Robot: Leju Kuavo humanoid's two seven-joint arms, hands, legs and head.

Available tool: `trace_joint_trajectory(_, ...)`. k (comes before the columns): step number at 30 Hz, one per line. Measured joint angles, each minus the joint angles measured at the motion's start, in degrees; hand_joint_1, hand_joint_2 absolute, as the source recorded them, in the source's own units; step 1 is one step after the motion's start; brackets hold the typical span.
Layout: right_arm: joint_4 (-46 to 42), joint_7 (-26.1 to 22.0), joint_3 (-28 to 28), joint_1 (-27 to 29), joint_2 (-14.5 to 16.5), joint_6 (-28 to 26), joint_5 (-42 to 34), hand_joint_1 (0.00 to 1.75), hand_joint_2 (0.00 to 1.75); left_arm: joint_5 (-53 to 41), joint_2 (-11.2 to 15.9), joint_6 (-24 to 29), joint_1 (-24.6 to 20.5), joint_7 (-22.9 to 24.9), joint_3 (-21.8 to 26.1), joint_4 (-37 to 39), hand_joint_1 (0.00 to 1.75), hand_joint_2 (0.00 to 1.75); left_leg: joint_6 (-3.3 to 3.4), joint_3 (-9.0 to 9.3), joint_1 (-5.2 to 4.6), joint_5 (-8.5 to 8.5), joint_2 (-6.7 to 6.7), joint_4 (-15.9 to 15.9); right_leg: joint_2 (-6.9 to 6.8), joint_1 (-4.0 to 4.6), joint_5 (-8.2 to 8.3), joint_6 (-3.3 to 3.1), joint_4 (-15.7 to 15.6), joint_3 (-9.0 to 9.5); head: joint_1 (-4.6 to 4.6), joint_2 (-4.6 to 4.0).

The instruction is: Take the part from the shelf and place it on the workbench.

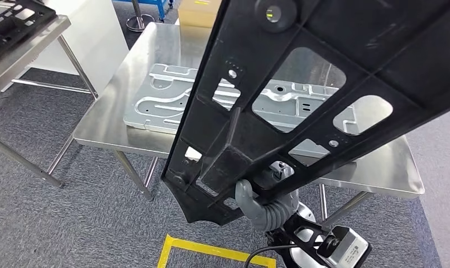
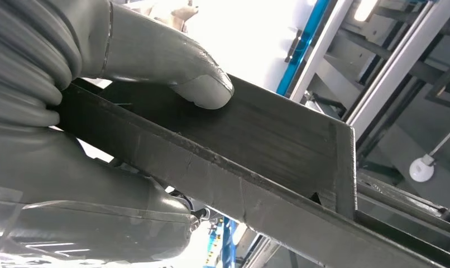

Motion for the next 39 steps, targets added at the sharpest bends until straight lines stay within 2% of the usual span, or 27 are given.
trace_joint_trajectory(1,0.0,0.0,0.0,-0.1,0.0,-0.2,0.0,1.75,1.75,-0.1,0.0,0.0,0.0,0.0,0.1,0.0,0.00,1.75,0.08,-0.06,0.00,-0.04,0.00,0.0,-0.03,-0.14,-1.66,0.21,3.7,-2.01,0.01,0.00)
trace_joint_trajectory(2,0.1,0.0,0.0,-0.1,-0.1,-0.4,0.0,1.75,1.75,-0.2,0.0,0.0,0.0,0.1,0.1,0.0,0.00,1.75,0.10,-0.10,-0.01,-0.09,0.00,0.0,-0.06,-0.29,-2.65,0.37,6.8,-3.74,0.01,0.00)
trace_joint_trajectory(3,0.2,0.0,0.0,-0.1,-0.1,-0.6,0.0,1.75,1.75,-0.3,0.0,0.0,0.0,0.1,0.2,0.0,0.00,1.75,0.10,-0.12,-0.01,-0.13,-0.02,0.0,-0.09,-0.43,-2.62,0.48,8.3,-4.78,0.01,0.00)
trace_joint_trajectory(4,0.3,0.0,0.0,-0.1,-0.2,-0.8,0.0,1.75,1.75,-0.4,0.0,-0.1,0.0,0.1,0.3,0.0,0.00,1.75,0.06,-0.08,-0.01,-0.18,-0.04,0.0,-0.11,-0.55,-1.51,0.51,7.7,-4.79,0.01,0.01)
trace_joint_trajectory(5,0.4,0.0,0.0,-0.1,-0.2,-1.0,0.0,1.75,1.75,-0.5,0.0,-0.1,0.0,0.1,0.3,0.0,0.00,1.75,-0.02,0.01,0.00,-0.25,-0.08,0.0,-0.14,-0.64,0.49,0.45,4.9,-3.67,0.01,0.01)
trace_joint_trajectory(6,0.4,0.0,0.0,-0.1,-0.2,-1.2,0.0,1.75,1.75,-0.6,0.0,-0.1,0.0,0.1,0.3,0.0,0.00,1.75,-0.13,0.13,0.00,-0.33,-0.12,0.0,-0.16,-0.69,2.81,0.29,0.8,-1.84,0.01,0.01)
trace_joint_trajectory(8,0.4,-0.1,0.1,-0.4,-0.2,-1.6,0.0,1.75,1.75,-0.8,0.0,-0.1,0.0,0.1,0.3,0.0,0.00,1.75,-0.57,0.27,-0.14,-0.49,-0.15,0.1,-0.17,-0.54,5.65,-0.17,-5.9,1.12,-0.01,0.01)
trace_joint_trajectory(10,0.4,-0.2,0.2,-0.5,-0.3,-2.1,0.0,1.75,1.75,-0.9,0.0,-0.2,-0.1,0.1,0.4,0.0,0.00,1.75,-1.24,0.32,-0.25,-0.59,-0.14,-0.1,-0.12,-0.19,5.92,-0.71,-7.6,1.64,-0.04,0.01)
trace_joint_trajectory(13,0.4,-0.3,0.4,-0.7,-0.3,-2.6,0.1,1.75,1.75,-1.0,0.0,-0.2,-0.2,0.2,0.4,0.0,0.00,1.75,-2.25,0.16,-0.21,-1.28,-0.07,0.7,-0.08,-0.43,6.28,-1.79,-8.3,2.01,-0.08,0.01)
trace_joint_trajectory(14,0.4,-0.4,0.5,-0.8,-0.3,-2.7,0.1,1.75,1.75,-1.0,0.0,-0.2,-0.2,0.2,0.4,0.0,0.00,1.75,-2.49,-0.68,-0.18,-2.39,-0.05,2.6,-0.13,-0.58,6.37,-2.15,-8.6,2.23,-0.10,0.00)
trace_joint_trajectory(17,0.4,-0.6,0.8,-1.0,-0.3,-2.9,0.1,1.75,1.75,-1.0,0.0,-0.3,-0.2,0.2,0.5,0.0,0.00,1.75,-3.00,-6.07,-0.14,-7.29,-0.02,13.4,-0.33,-0.42,6.08,-2.77,-8.6,2.52,-0.14,0.00)
trace_joint_trajectory(18,0.4,-0.6,0.9,-1.0,-0.3,-3.0,0.1,1.75,1.75,-0.9,0.1,-0.3,-0.3,0.2,0.6,0.0,0.00,1.75,-3.07,-7.28,-0.15,-7.77,-0.01,15.7,-0.34,-0.33,5.92,-2.83,-8.6,2.66,-0.14,0.01)
trace_joint_trajectory(19,0.4,-0.7,0.9,-1.0,-0.3,-3.0,0.2,1.75,1.75,-0.9,0.1,-0.4,-0.3,0.2,0.7,0.0,0.00,1.75,-3.06,-7.41,-0.15,-7.08,0.00,15.8,-0.32,-0.26,5.72,-2.81,-8.6,2.88,-0.14,0.01)
trace_joint_trajectory(20,0.4,-0.7,1.0,-1.0,-0.3,-3.0,0.2,1.75,1.75,-1.0,0.1,-0.4,-0.3,0.3,0.7,0.0,0.00,1.75,-2.94,-6.38,-0.15,-5.40,0.02,13.7,-0.28,-0.23,5.46,-2.74,-8.6,3.24,-0.13,0.01)
trace_joint_trajectory(21,0.4,-0.7,1.1,-1.0,-0.3,-3.0,0.2,1.75,1.75,-1.0,0.1,-0.3,-0.3,0.3,0.8,0.0,0.00,1.75,-2.71,-4.48,-0.16,-3.14,0.03,9.8,-0.23,-0.22,5.13,-2.61,-8.6,3.69,-0.13,0.01)
trace_joint_trajectory(23,0.4,-0.7,1.3,-1.1,-0.3,-3.0,0.2,1.75,1.75,-0.9,0.1,-0.3,-0.2,0.4,0.9,0.0,0.00,1.75,-2.06,-0.84,-0.40,-0.64,0.03,2.8,-0.16,-0.05,4.45,-2.14,-8.5,4.37,-0.12,0.01)
trace_joint_trajectory(24,0.4,-0.7,1.3,-1.1,-0.3,-3.0,0.2,1.75,1.75,-0.9,0.1,-0.3,-0.2,0.4,0.9,0.0,0.00,1.75,-1.71,0.13,-0.56,-0.44,0.02,0.8,-0.15,0.00,4.22,-1.84,-8.5,4.51,-0.08,0.01)
trace_joint_trajectory(28,0.3,-0.7,1.4,-1.2,-0.3,-3.1,0.2,1.75,1.75,-0.9,0.1,-0.1,0.0,0.4,1.0,0.0,0.00,1.75,-0.27,1.39,-0.46,-1.31,-0.09,-0.7,-0.20,-0.06,3.84,-0.51,-7.0,4.43,-0.03,0.01)
trace_joint_trajectory(29,0.3,-0.7,1.5,-1.2,-0.3,-3.1,0.2,1.75,1.75,-0.9,0.1,-0.1,0.0,0.4,1.1,0.0,0.00,1.75,0.07,1.93,-0.35,-1.45,-0.10,-0.9,-0.21,-0.17,3.12,-0.18,-5.2,3.58,0.02,0.01)
trace_joint_trajectory(30,0.2,-0.7,1.5,-1.2,-0.3,-3.1,0.3,1.75,1.75,-0.9,0.1,-0.1,0.0,0.4,1.2,0.0,0.00,1.75,0.32,2.39,-0.30,-1.64,-0.08,-1.1,-0.21,-0.33,1.99,0.13,-2.4,1.98,0.05,0.01)
trace_joint_trajectory(32,0.1,-0.7,1.5,-1.0,-0.4,-3.1,0.3,1.75,1.75,-0.9,0.1,0.0,-0.1,0.5,1.3,0.0,0.00,1.75,0.56,2.96,-0.30,-2.19,-0.09,-1.1,-0.21,-0.56,-0.52,0.57,4.7,-2.81,0.09,0.01)
trace_joint_trajectory(33,0.1,-0.7,1.5,-0.9,-0.4,-3.2,0.4,1.75,1.75,-0.9,0.1,-0.1,-0.1,0.5,1.3,0.0,0.00,1.75,0.53,3.31,-0.30,-2.51,-0.10,-1.1,-0.22,-0.68,-0.84,0.72,7.1,-4.91,0.09,0.01)
trace_joint_trajectory(34,0.1,-0.6,1.5,-0.8,-0.5,-3.3,0.6,1.75,1.75,-1.0,0.1,-0.1,-0.1,0.5,1.3,0.0,0.00,1.75,0.45,3.77,-0.29,-2.86,-0.12,-1.1,-0.24,-0.78,-0.06,0.81,7.7,-6.16,0.09,0.01)
trace_joint_trajectory(35,0.1,-0.5,1.5,-0.7,-0.5,-3.6,0.9,1.75,1.75,-1.0,0.1,-0.2,0.0,0.4,1.3,0.0,0.00,1.75,0.32,4.38,-0.29,-3.28,-0.13,-1.1,-0.28,-0.87,1.93,0.83,6.2,-6.29,0.09,0.01)
trace_joint_trajectory(37,-0.1,-0.2,1.5,-0.4,-0.5,-4.3,2.0,1.75,1.75,-1.0,0.1,-0.3,0.1,0.2,1.3,0.0,0.00,1.75,-0.06,5.76,-0.27,-4.24,-0.16,-1.1,-0.37,-0.89,7.30,0.54,-0.9,-4.37,0.09,0.01)
trace_joint_trajectory(38,-0.3,-0.1,1.5,-0.3,-0.6,-4.6,2.6,1.75,1.75,-1.1,0.0,-0.4,0.2,0.1,1.4,0.0,0.00,1.75,-0.33,6.18,-0.30,-4.67,-0.22,-1.0,-0.43,-0.72,8.73,0.24,-4.1,-3.49,0.05,0.01)
trace_joint_trajectory(39,-0.4,-0.1,1.5,-0.1,-0.6,-5.0,3.2,1.75,1.75,-1.1,0.0,-0.4,0.1,-0.1,1.5,0.0,0.00,1.75,-0.67,6.36,-0.33,-5.06,-0.23,-1.0,-0.44,-0.54,9.63,-0.17,-6.1,-2.98,0.00,0.01)
